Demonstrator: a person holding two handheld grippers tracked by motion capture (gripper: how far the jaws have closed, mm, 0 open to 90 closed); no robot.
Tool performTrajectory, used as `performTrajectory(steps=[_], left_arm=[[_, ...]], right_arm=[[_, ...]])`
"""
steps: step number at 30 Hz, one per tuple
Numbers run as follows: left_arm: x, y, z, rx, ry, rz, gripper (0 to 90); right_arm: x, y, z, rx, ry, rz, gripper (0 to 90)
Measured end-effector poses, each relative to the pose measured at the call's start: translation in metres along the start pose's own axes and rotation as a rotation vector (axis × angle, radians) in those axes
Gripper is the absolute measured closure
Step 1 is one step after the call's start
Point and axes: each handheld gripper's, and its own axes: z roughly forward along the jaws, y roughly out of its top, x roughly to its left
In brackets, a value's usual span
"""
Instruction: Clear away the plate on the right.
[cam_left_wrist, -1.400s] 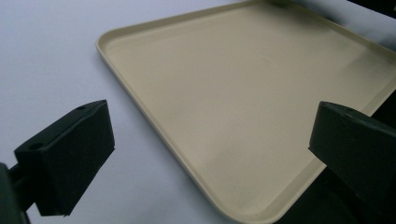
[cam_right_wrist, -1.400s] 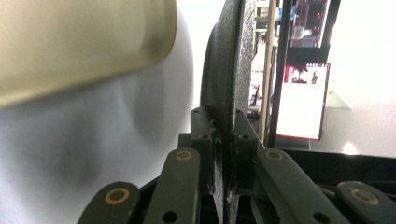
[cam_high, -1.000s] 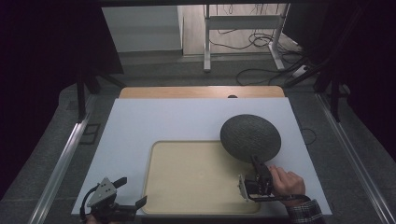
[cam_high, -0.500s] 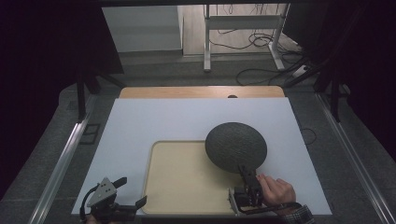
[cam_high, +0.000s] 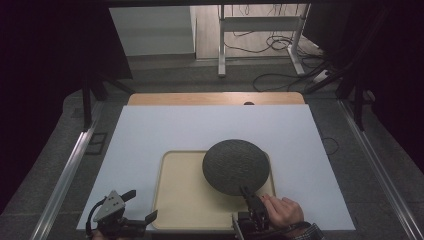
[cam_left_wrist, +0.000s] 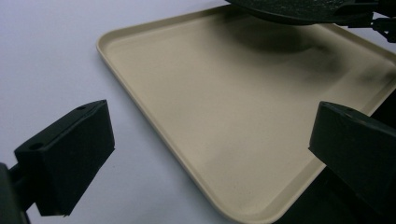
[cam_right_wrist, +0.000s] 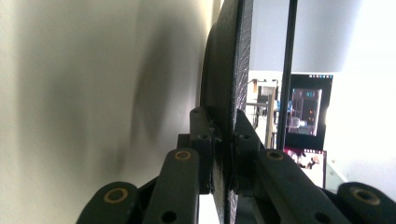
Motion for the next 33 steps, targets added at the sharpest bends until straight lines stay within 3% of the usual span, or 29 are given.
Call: performTrajectory(steps=[7, 8, 17, 25, 33], left_arm=[[0.000, 0.000, 0.000, 0.001, 0.001, 0.000, 0.0], [0.000, 0.000, 0.000, 0.001, 0.000, 0.000, 0.0], [0.000, 0.000, 0.000, 0.001, 0.000, 0.002, 0.0], [0.000, 0.000, 0.000, 0.003, -0.001, 0.001, 0.0], [-0.001, 0.000, 0.001, 0.008, 0.001, 0.004, 0.0]], right_arm=[[0.004, 0.014, -0.001, -0.034, 0.019, -0.014, 82.7], [0.007, 0.020, -0.004, -0.001, -0.014, -0.034, 82.8], [0.014, 0.034, -0.004, -0.056, -0.001, -0.054, 82.3], [0.021, 0.041, -0.003, -0.066, 0.027, -0.083, 82.2], [0.024, 0.041, -0.001, -0.074, 0.076, -0.069, 84.9]])
